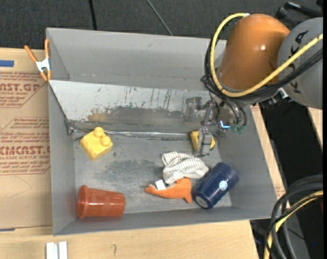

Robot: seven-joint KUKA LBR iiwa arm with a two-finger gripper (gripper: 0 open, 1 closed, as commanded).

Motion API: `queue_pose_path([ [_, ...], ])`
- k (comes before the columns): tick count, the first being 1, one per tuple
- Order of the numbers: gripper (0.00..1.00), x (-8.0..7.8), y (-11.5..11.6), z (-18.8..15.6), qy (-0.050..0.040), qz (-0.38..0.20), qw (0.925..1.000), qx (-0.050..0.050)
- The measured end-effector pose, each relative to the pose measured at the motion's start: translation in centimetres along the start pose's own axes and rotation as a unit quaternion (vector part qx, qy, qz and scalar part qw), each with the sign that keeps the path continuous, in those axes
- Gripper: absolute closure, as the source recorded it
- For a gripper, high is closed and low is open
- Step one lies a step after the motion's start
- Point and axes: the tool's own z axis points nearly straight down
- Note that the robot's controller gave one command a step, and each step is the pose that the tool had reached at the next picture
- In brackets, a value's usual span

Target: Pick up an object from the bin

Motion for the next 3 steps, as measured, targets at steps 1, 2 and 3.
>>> queue_pose_path([
  [1,0.0,-0.1,0.0,-0.5,-0.0042,0.0,1.0,0.0],
  [2,0.0,2.2,-2.3,4.2,-0.0064,-0.033,0.9994,0.0],
  [3,0.0,3.5,-4.4,10.1,-0.0049,-0.113,0.9935,0.001],
])
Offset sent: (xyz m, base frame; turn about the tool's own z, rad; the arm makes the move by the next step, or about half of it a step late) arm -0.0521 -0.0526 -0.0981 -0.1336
